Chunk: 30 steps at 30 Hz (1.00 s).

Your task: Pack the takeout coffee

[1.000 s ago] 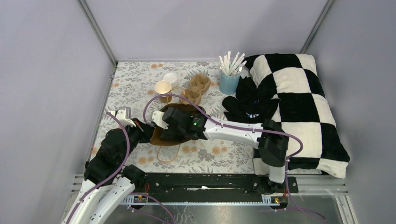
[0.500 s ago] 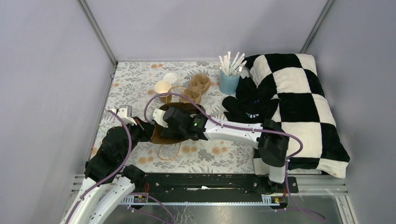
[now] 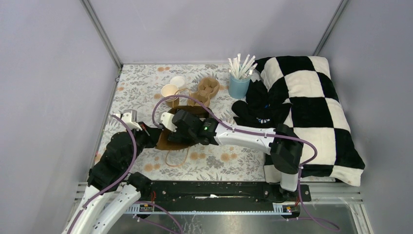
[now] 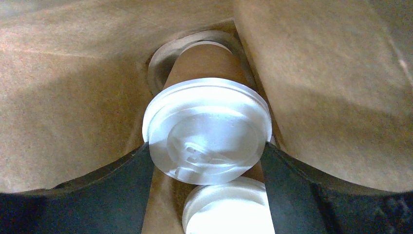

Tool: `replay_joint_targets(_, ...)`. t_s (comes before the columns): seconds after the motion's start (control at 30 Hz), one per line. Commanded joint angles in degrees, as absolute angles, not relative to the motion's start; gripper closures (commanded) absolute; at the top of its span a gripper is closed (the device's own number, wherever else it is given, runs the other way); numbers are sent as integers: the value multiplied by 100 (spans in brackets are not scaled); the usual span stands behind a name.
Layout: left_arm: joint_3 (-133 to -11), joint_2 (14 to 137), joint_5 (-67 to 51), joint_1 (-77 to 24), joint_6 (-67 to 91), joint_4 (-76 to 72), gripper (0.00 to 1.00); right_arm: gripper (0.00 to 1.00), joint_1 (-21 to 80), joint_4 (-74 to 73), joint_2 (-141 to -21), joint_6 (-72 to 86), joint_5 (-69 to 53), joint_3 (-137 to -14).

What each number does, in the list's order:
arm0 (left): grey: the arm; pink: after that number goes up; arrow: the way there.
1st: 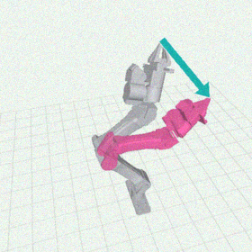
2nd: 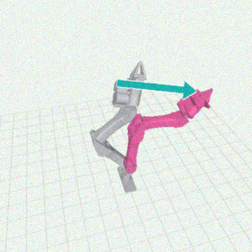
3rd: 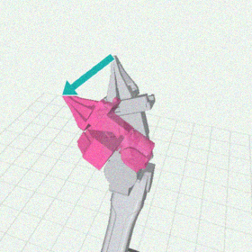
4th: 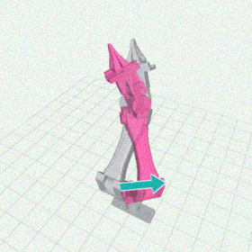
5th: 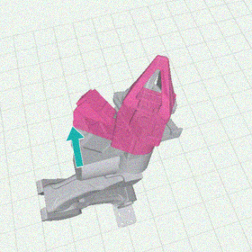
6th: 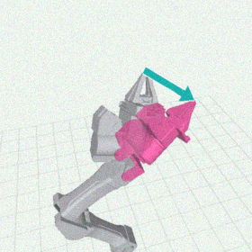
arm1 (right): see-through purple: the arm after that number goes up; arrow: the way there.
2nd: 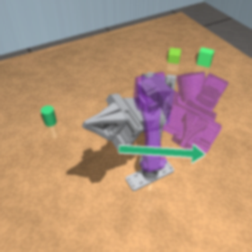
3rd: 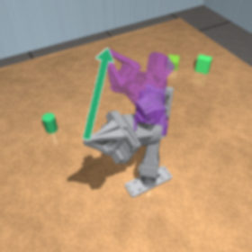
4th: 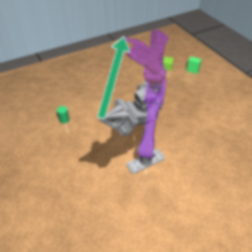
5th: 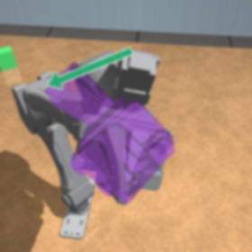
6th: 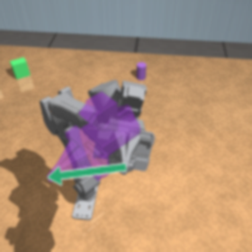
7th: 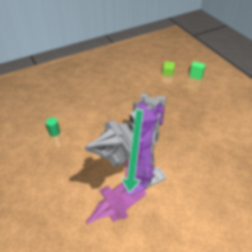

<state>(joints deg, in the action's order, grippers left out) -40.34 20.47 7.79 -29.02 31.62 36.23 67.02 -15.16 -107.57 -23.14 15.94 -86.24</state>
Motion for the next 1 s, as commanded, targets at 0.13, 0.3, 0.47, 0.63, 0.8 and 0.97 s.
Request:
replay_joint_targets(0.13,-4838,2571,1778,-2900,3436,4305,100,55,6519,-2121,-10165,-2070,800,-9164)
replay_joint_targets(0.3,-5560,3306,2163,-2900,3529,4927,100,55,6593,-2828,-10067,-1954,299,-9655)
replay_joint_targets(0.47,-6336,4105,2118,-2900,3614,5308,100,54,6715,-3460,-10028,-1734,233,-10364)
replay_joint_targets(0.63,-7027,4850,2275,-2900,3993,5849,100,53,6827,-3828,-9901,-1422,450,-10963)
replay_joint_targets(0.8,-7466,5279,2392,-2900,4442,6086,100,53,6829,-3939,-9465,-1189,560,-11101)
replay_joint_targets(0.97,-7716,5439,2425,-2900,4711,6091,100,54,6829,-4043,-8985,-1193,916,-10957)
